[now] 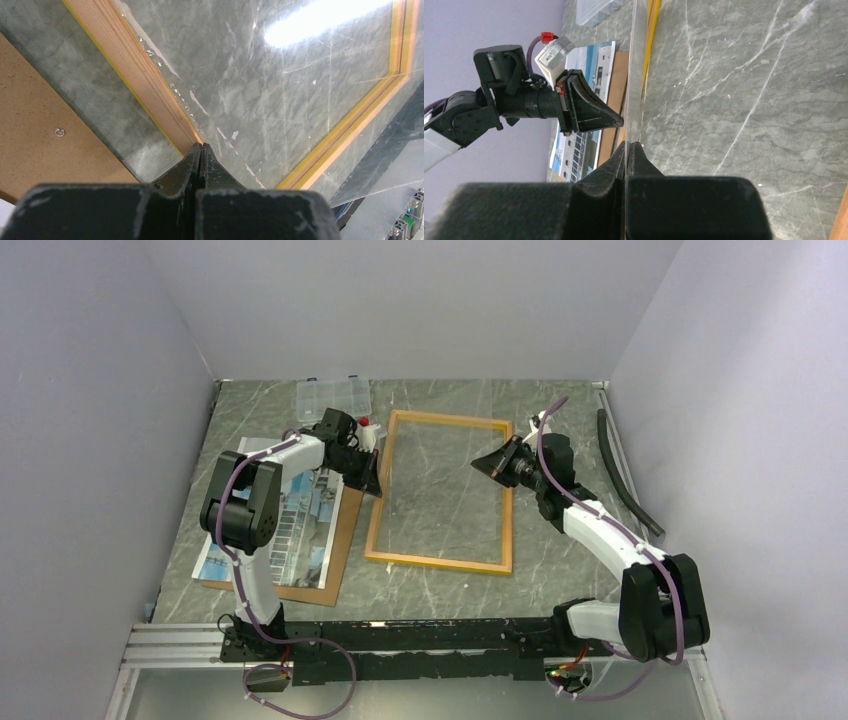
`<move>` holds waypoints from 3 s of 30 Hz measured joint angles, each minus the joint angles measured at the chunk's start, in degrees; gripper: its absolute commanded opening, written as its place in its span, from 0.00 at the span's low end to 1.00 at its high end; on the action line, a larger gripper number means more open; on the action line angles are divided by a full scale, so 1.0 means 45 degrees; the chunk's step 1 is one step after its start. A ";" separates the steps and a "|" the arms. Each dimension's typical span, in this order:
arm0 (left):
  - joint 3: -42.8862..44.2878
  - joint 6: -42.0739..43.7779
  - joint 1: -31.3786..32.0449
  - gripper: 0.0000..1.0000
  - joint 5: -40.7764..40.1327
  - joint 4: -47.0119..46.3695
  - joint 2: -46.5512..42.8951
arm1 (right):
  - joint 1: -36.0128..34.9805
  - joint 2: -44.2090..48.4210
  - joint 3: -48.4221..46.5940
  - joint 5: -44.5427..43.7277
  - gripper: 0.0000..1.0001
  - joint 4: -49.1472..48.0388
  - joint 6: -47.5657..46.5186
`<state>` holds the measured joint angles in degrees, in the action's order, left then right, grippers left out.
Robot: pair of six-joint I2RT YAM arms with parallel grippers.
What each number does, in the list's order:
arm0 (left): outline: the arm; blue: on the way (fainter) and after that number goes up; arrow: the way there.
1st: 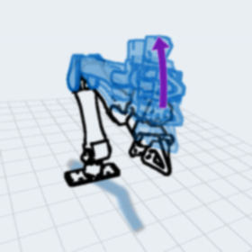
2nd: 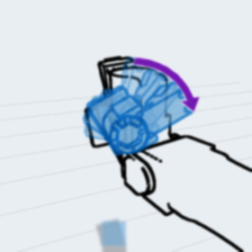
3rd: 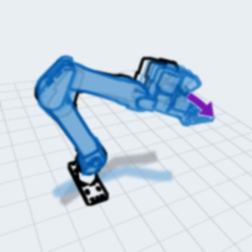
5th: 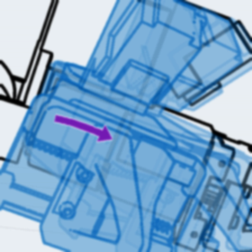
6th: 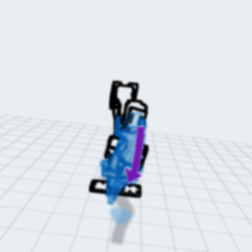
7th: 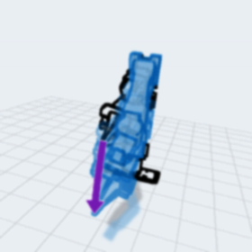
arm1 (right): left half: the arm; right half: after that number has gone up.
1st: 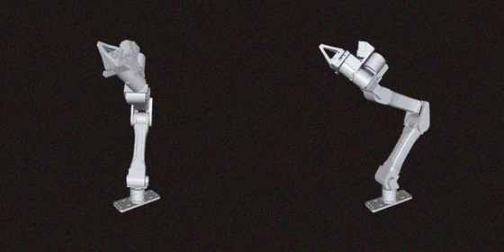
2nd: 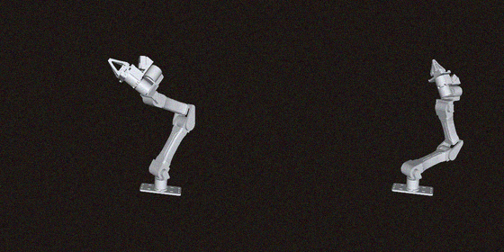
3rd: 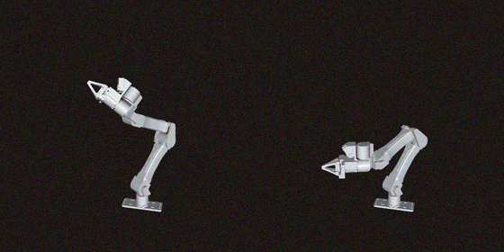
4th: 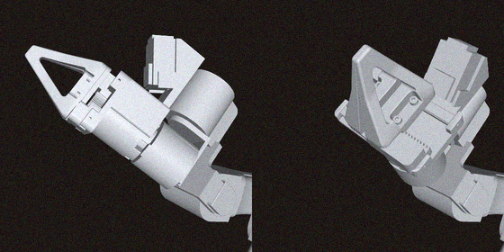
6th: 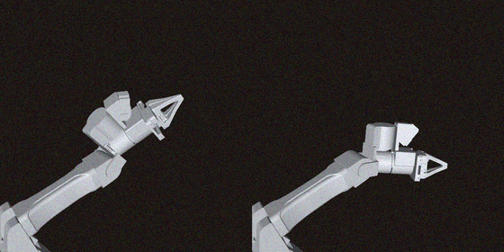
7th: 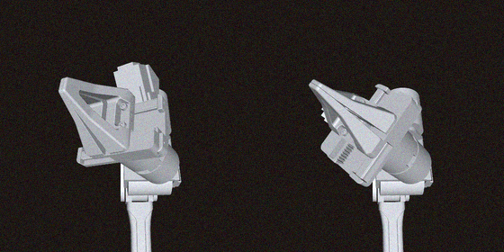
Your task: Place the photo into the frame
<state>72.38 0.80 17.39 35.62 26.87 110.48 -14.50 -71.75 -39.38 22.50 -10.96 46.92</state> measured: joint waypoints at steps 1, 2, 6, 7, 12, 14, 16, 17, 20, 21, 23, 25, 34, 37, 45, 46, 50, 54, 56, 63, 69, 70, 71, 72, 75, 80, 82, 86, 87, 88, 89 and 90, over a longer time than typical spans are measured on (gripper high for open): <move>0.0000 0.0000 0.0000 0.03 0.0010 0.0000 0.0000 | 0.0015 -0.0044 0.0000 -0.0029 0.00 -0.0019 0.0019; 0.0000 0.0000 0.0000 0.03 0.0019 0.0005 0.0000 | 0.0019 -0.0068 0.0000 -0.0073 0.00 -0.0029 0.0024; 0.0000 0.0000 0.0000 0.03 0.0034 0.0005 0.0000 | 0.0024 -0.0102 0.0000 -0.0262 0.00 0.0039 0.0029; 0.0000 0.0000 0.0000 0.03 0.0034 0.0005 0.0000 | 0.0034 -0.0102 0.0000 -0.0272 0.00 0.0068 0.0029; 0.0000 0.0000 0.0000 0.03 0.0078 0.0005 0.0000 | 0.0175 -0.0102 0.0141 -0.0325 0.00 0.0083 0.0053; 0.0000 0.0000 0.0000 0.03 0.0102 0.0010 0.0000 | 0.0219 -0.0102 0.0296 -0.0350 0.00 0.0097 0.0053; 0.0000 0.0000 0.0000 0.03 0.0121 0.0010 0.0000 | 0.0262 -0.0102 0.0452 -0.0364 0.00 0.0126 0.0063; 0.0000 0.0000 0.0000 0.03 0.0126 0.0010 0.0000 | 0.0291 -0.0102 0.0520 -0.0369 0.00 0.0121 0.0107; 0.0000 0.0000 0.0000 0.03 0.0126 0.0015 0.0000 | 0.0311 -0.0112 0.0602 -0.0369 0.00 0.0102 0.0165; 0.0000 0.0000 0.0000 0.03 0.0126 0.0019 0.0000 | 0.0311 -0.0117 0.0602 -0.0359 0.00 0.0073 0.0194; 0.0000 0.0005 0.0000 0.03 0.0131 0.0044 0.0000 | 0.0311 -0.0126 0.0602 -0.0316 0.00 -0.0044 0.0253; 0.0000 0.0010 0.0000 0.03 0.0131 0.0087 0.0000 | 0.0311 -0.0126 0.0602 -0.0291 0.00 -0.0160 0.0301; 0.0549 0.0340 -0.0563 0.03 0.0646 0.0831 -0.0005 | 0.0311 -0.0121 0.0695 -0.0078 0.00 -0.0826 0.0607; 0.0816 0.0364 -0.0923 0.03 0.0797 0.0937 -0.0010 | 0.0325 -0.0121 0.0729 0.0053 0.00 -0.1010 0.0680; 0.1093 0.0204 -0.1171 0.17 0.1428 0.0899 0.0306 | 0.0408 0.0024 0.0840 0.0267 0.00 -0.1326 0.0811; 0.1146 0.0170 -0.1156 0.19 0.1564 0.0865 0.0432 | 0.0418 0.0039 0.0840 0.0267 0.00 -0.1331 0.0806; 0.1161 0.0000 -0.1127 0.13 0.2006 0.0777 0.0850 | 0.0534 0.0049 0.0840 0.0267 0.00 -0.1394 0.0816; 0.1171 -0.0087 -0.1078 0.06 0.2103 0.0753 0.1103 | 0.0597 -0.0083 0.0845 0.0277 0.00 -0.1651 0.0889; 0.1175 -0.0092 -0.1049 0.03 0.2127 0.0743 0.1185 | 0.0597 -0.0248 0.0845 0.0330 0.00 -0.1807 0.0967; 0.1171 -0.0097 -0.0986 0.03 0.2127 0.0602 0.1258 | 0.0597 -0.0588 0.1059 0.0423 0.00 -0.2336 0.1273; 0.0952 -0.0121 -0.0937 0.03 0.2142 0.0408 0.1258 | 0.0607 -0.0597 0.1341 0.0457 0.00 -0.2798 0.1598; 0.0884 -0.0194 -0.0928 0.03 0.2210 0.0345 0.1258 | 0.0607 -0.0597 0.1384 0.0447 0.00 -0.2851 0.1651; 0.0840 -0.0248 -0.0918 0.03 0.2259 0.0296 0.1258 | 0.0602 -0.0602 0.1418 0.0447 0.00 -0.2914 0.1710; 0.0797 -0.0340 -0.0903 0.03 0.2336 0.0248 0.1258 | 0.0597 -0.0617 0.1443 0.0442 0.00 -0.2982 0.1758; 0.0680 -0.0486 -0.0869 0.03 0.2487 0.0136 0.1258 | 0.0534 -0.0729 0.1530 0.0442 0.00 -0.3410 0.1987; 0.0680 -0.0724 -0.0792 0.03 0.2487 0.0233 0.1258 | 0.0170 -0.0913 0.1681 0.0355 0.00 -0.3963 0.2458; 0.0627 -0.0801 -0.0787 0.03 0.2497 0.0117 0.1258 | 0.0063 -0.0913 0.1685 0.0340 0.00 -0.4007 0.2579; 0.0379 -0.1064 -0.0787 0.03 0.2676 -0.0005 0.1258 | -0.0019 -0.0899 0.1685 0.0209 0.00 -0.4036 0.2662; 0.0340 -0.1103 -0.0787 0.03 0.2739 -0.0005 0.1258 | -0.0029 -0.0889 0.1685 0.0155 0.00 -0.4012 0.2667; 0.0330 -0.1112 -0.0797 0.05 0.2803 0.0015 0.1258 | -0.0039 -0.0884 0.1685 0.0121 0.00 -0.3988 0.2667; 0.0330 -0.1112 -0.0826 0.09 0.2832 0.0024 0.1248 | -0.0039 -0.0865 0.1685 0.0097 0.00 -0.3944 0.2667; 0.0330 -0.1112 -0.0865 0.14 0.2851 0.0039 0.1239 | -0.0039 -0.0860 0.1690 0.0078 0.00 -0.3920 0.2667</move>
<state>73.87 -4.21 13.50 48.45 27.05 116.05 -14.68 -75.61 -31.77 22.85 -28.60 58.92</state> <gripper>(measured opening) 0.040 0.009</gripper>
